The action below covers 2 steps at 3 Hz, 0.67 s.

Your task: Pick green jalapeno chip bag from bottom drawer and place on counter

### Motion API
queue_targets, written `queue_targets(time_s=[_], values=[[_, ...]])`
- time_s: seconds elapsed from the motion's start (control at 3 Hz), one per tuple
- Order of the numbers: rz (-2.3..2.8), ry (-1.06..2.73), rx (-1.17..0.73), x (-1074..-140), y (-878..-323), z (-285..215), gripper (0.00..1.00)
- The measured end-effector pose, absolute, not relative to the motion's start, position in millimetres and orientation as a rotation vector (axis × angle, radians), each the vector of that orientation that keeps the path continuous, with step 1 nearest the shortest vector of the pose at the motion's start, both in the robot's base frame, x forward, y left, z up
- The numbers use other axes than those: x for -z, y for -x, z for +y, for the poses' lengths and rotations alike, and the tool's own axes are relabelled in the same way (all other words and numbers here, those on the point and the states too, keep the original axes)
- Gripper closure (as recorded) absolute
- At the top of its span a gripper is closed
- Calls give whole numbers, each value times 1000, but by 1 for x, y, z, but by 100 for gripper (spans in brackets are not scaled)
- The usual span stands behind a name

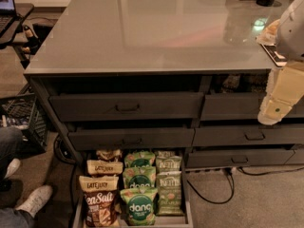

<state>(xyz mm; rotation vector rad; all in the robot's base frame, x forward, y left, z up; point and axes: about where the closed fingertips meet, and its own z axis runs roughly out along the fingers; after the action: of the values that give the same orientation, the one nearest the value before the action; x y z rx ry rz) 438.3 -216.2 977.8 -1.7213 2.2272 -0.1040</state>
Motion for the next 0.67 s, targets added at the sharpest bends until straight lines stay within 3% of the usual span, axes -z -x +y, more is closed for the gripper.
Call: queue_targets(time_s=[0.67], values=[[2213, 1721, 90, -963, -436, -215, 0]])
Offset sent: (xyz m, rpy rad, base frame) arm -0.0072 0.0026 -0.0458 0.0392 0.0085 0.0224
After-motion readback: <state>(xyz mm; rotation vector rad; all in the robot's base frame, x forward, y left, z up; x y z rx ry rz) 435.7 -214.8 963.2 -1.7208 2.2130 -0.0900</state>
